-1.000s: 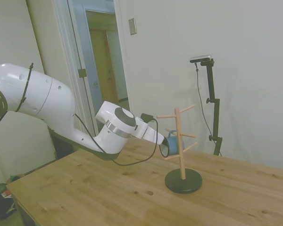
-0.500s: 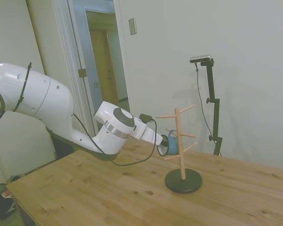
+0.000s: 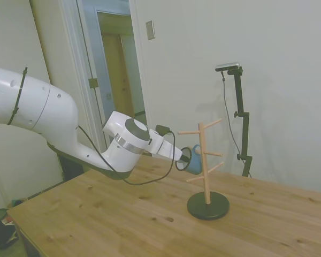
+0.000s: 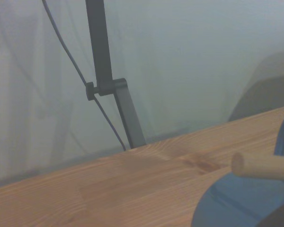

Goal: Unload the mug

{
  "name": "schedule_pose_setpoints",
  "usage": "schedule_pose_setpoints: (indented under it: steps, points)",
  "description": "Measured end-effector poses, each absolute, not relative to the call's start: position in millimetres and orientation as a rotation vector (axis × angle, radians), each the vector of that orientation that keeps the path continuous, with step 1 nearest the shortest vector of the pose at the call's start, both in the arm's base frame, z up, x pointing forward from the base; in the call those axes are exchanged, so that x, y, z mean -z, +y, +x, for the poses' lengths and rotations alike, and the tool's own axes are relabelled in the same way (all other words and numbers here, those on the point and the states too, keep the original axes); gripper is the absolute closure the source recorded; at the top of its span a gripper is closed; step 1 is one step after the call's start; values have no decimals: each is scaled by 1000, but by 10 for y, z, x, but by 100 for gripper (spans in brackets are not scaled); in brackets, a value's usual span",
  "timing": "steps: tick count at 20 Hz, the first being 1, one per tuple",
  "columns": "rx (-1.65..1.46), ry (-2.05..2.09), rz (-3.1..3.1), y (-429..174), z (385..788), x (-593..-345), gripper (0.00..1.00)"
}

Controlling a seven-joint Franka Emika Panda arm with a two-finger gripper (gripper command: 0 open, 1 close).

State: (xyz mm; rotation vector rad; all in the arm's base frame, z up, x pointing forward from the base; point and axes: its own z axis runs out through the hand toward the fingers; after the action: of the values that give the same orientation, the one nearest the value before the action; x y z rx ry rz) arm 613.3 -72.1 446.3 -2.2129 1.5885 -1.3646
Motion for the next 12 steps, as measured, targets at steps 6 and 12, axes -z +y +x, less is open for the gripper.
schedule_pose_setpoints:
  steps: [6,12]
  points:
    - [1368,1555,-2204,-577,6130,-4561,100]
    - [1356,1514,-2216,-374,6148,-4564,100]
